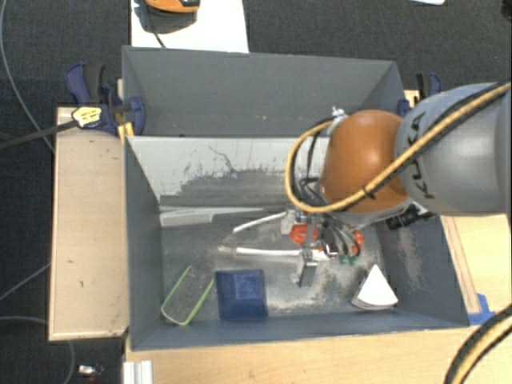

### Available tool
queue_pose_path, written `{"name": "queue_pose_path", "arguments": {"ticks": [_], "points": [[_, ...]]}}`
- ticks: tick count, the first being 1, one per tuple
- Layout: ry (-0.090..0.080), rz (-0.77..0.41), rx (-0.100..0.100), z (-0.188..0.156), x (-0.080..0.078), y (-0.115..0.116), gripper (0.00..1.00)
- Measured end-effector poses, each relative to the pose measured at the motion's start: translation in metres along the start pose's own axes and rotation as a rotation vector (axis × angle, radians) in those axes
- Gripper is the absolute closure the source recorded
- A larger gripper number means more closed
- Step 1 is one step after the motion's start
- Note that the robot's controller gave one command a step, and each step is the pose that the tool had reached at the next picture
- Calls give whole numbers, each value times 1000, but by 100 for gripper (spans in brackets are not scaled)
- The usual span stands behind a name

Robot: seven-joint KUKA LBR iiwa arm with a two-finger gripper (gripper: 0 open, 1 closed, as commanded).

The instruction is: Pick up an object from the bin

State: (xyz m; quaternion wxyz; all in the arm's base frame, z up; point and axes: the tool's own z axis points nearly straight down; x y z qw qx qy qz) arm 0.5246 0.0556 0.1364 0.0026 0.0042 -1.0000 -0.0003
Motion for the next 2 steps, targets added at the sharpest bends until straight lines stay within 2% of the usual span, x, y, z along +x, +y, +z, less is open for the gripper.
{"name": "queue_pose_path", "arguments": {"ticks": [1, 2], "points": [[-7, 1, 0, -4, -2, 0, 0], [-13, 86, -4, 17, -1, -28, 0]]}}
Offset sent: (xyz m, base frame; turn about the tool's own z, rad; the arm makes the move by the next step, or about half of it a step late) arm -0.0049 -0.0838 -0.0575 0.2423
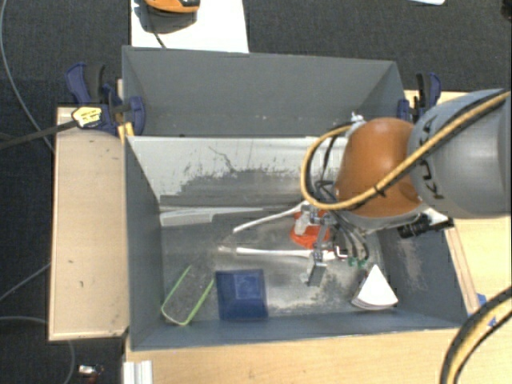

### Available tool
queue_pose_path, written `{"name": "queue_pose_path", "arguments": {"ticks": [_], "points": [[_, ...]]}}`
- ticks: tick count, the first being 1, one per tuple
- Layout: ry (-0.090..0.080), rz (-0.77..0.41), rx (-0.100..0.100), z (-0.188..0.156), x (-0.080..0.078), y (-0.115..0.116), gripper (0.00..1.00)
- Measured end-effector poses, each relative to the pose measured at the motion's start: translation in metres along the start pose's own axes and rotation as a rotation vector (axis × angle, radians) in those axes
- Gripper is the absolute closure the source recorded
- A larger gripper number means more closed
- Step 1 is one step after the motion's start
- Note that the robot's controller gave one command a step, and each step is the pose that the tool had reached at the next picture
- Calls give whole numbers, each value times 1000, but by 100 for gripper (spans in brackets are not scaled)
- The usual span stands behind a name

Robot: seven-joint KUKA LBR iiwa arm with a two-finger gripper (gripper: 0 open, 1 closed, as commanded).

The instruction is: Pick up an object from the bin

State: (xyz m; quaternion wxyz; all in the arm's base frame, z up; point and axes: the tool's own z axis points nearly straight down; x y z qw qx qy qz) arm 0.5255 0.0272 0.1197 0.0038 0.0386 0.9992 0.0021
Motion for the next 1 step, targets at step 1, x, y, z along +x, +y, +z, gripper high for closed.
{"name": "queue_pose_path", "arguments": {"ticks": [1], "points": [[1, 268, 3, 49, 14, -38, 100]]}}
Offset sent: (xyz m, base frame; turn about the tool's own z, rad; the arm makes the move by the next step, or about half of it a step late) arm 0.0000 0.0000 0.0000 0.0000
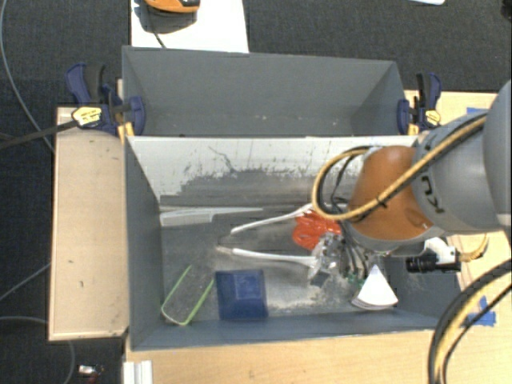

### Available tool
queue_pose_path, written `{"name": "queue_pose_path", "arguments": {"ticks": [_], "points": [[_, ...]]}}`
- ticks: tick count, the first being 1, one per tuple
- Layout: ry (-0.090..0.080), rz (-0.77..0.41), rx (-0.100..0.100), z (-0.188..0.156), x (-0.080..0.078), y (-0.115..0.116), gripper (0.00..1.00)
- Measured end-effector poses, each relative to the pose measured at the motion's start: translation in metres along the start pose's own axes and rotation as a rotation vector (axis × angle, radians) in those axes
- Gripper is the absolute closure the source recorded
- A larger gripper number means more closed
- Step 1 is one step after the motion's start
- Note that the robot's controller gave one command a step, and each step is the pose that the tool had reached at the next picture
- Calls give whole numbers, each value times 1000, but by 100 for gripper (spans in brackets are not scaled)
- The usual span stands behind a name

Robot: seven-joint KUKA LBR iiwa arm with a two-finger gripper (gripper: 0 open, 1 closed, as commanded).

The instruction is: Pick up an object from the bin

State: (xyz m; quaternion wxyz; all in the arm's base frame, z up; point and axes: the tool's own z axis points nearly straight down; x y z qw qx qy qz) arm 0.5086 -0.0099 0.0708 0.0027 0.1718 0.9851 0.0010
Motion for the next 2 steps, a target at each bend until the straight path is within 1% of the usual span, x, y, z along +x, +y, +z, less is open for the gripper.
{"name": "queue_pose_path", "arguments": {"ticks": [2], "points": [[0, 3, 0, 0, 0, 0, 100]]}}
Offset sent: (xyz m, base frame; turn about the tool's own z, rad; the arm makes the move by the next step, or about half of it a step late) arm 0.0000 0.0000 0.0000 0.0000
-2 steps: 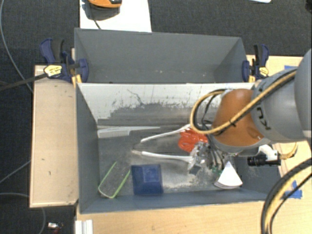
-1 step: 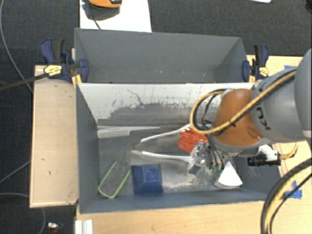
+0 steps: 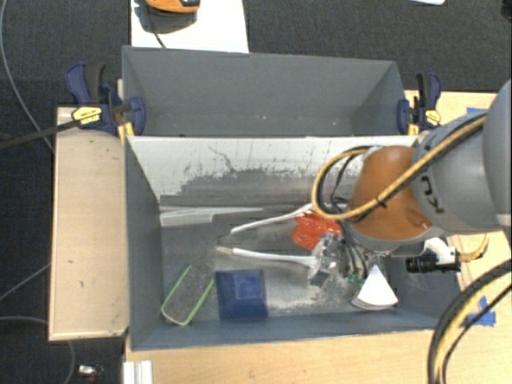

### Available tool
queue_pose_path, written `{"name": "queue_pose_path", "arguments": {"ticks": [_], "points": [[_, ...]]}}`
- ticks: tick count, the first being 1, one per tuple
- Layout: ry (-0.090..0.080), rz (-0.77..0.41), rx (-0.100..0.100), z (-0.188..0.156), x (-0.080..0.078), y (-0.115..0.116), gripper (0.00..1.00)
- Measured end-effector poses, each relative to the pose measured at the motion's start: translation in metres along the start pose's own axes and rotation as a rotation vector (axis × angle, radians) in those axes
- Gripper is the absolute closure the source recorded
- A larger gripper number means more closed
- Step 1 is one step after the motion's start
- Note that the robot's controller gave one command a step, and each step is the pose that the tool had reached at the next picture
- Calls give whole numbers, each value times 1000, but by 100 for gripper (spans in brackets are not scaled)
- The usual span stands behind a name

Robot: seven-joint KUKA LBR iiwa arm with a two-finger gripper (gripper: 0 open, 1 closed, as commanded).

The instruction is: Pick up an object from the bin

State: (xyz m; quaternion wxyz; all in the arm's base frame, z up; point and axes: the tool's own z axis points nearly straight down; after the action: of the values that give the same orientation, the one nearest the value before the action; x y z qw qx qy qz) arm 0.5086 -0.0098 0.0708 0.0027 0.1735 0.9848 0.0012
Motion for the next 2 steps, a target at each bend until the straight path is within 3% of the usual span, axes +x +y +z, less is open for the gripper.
{"name": "queue_pose_path", "arguments": {"ticks": [2], "points": [[0, 3, 0, 0, 0, 0, 100]]}}
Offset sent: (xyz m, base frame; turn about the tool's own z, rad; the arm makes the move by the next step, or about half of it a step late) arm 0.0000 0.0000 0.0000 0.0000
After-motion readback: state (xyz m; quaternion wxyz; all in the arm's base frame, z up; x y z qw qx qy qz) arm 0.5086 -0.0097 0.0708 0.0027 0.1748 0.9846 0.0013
